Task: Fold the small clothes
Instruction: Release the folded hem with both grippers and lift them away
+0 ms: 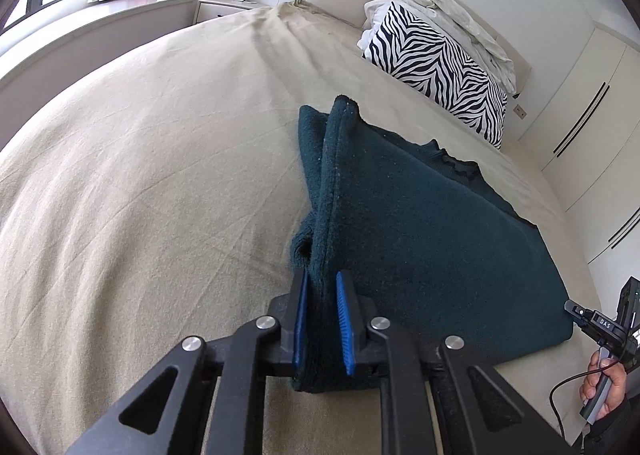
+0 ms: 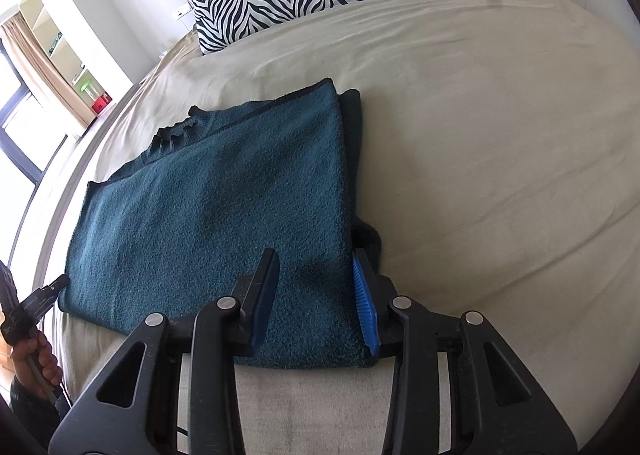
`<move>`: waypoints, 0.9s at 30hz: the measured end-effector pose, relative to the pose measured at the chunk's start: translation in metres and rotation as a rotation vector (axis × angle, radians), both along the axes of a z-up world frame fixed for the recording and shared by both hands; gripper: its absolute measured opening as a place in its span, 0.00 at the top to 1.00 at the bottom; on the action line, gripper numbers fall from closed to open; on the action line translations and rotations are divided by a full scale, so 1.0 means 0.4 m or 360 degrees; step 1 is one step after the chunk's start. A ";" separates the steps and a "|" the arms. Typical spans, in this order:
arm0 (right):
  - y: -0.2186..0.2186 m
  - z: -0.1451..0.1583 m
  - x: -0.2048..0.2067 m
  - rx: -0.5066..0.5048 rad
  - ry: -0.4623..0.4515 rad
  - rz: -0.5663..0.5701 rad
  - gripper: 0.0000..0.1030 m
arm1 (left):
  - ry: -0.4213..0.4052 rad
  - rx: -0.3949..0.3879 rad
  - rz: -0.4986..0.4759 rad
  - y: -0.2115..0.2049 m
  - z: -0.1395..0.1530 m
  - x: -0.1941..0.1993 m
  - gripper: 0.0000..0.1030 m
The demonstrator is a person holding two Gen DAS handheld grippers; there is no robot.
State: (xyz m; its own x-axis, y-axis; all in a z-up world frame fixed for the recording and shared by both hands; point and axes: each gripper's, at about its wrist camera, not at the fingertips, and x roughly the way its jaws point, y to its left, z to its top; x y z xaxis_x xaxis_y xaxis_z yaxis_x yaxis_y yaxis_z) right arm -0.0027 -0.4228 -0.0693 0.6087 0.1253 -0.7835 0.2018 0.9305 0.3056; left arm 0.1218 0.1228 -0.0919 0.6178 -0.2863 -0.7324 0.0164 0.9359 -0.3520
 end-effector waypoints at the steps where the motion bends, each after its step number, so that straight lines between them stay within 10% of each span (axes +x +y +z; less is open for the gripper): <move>1: 0.000 0.002 -0.001 -0.0010 -0.0003 -0.0006 0.73 | -0.0006 0.0011 -0.0002 -0.002 0.002 -0.001 0.89; 10: -0.006 0.003 -0.006 -0.0055 0.0011 -0.0033 0.93 | -0.0031 0.0028 -0.0003 -0.002 0.006 -0.011 0.93; 27: 0.002 -0.009 -0.027 -0.0071 0.0035 -0.0002 0.95 | 0.0021 -0.0011 0.0025 0.022 -0.033 -0.046 0.94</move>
